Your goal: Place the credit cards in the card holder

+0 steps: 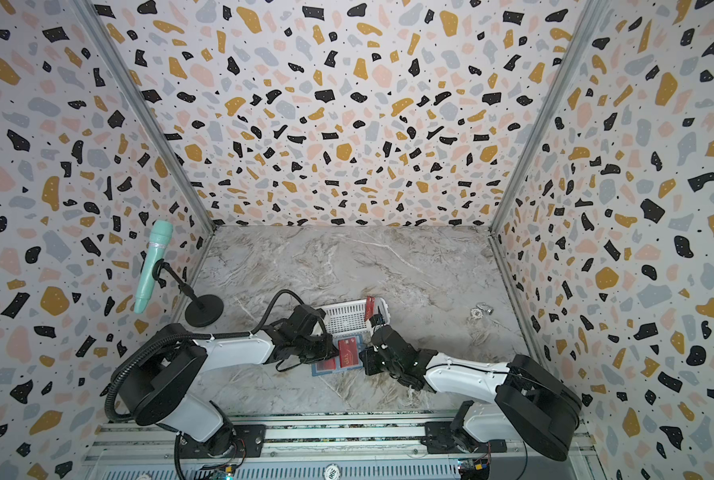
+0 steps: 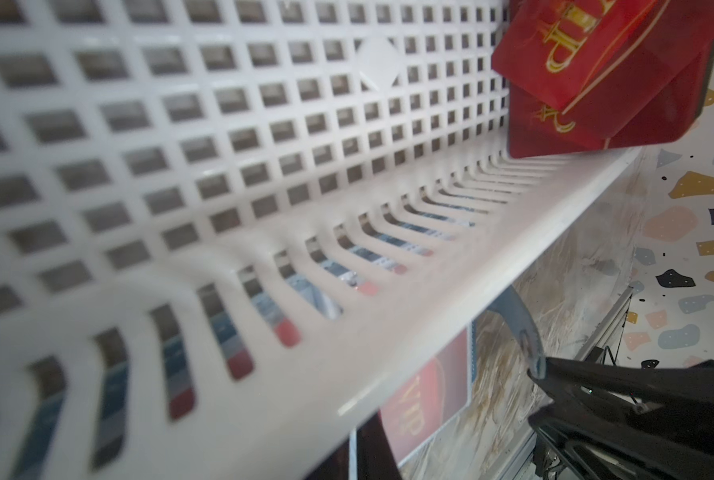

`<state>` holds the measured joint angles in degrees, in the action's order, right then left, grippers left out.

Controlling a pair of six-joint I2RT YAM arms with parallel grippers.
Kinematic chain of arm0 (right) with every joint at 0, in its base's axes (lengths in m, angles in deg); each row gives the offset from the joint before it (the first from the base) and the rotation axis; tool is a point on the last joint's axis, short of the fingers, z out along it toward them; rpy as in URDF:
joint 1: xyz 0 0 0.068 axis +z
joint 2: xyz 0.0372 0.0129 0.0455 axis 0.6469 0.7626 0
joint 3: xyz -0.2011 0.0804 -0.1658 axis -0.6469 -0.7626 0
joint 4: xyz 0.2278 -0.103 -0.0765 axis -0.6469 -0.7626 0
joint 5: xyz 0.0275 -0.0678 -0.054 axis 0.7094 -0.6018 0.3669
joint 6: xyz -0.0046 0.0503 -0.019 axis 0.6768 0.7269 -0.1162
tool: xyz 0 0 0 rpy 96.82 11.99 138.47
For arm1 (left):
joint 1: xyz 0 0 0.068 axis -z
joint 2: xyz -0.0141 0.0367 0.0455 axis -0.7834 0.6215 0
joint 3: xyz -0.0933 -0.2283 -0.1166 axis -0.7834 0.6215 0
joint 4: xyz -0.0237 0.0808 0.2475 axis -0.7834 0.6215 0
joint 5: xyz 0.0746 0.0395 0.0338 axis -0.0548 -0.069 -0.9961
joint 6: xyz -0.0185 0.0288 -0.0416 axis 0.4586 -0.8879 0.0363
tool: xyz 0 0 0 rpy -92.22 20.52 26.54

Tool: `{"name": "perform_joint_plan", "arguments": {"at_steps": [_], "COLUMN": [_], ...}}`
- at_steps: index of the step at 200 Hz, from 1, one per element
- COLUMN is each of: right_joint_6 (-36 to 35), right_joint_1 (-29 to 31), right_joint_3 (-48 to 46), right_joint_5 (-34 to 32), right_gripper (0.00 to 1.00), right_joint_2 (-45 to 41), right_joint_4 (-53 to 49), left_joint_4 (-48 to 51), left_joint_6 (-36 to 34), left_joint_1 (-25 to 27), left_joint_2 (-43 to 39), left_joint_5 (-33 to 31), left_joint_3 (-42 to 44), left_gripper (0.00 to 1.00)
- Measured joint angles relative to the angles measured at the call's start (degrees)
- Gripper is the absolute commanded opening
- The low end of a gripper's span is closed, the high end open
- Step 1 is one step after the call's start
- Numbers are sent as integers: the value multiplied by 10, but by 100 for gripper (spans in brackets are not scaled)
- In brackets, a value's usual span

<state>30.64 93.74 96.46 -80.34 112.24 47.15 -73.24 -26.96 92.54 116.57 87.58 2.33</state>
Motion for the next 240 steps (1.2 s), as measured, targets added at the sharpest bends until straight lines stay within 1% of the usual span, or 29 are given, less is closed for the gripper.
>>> {"name": "perform_joint_plan", "arguments": {"at_steps": [47,90,136,188,240], "right_joint_6": [7,14,18,19,19], "right_joint_1": [0,-3,-3,-3,-3], "right_joint_3": [0,0,0,0,0], "right_joint_5": [20,39,44,46,48], "right_gripper": [23,27,30,29,26], "right_joint_2": [15,41,56,68,68], "right_joint_4": [15,32,37,42,49], "left_joint_4": [-3,-11,-15,-15,-19], "left_joint_6": [0,0,0,0,2], "left_joint_1": [2,6,8,8,9], "left_joint_2": [0,4,6,7,7], "left_joint_5": [0,0,-1,-2,-1], "left_joint_3": [0,0,0,0,2], "left_gripper": [11,11,9,8,7]}}
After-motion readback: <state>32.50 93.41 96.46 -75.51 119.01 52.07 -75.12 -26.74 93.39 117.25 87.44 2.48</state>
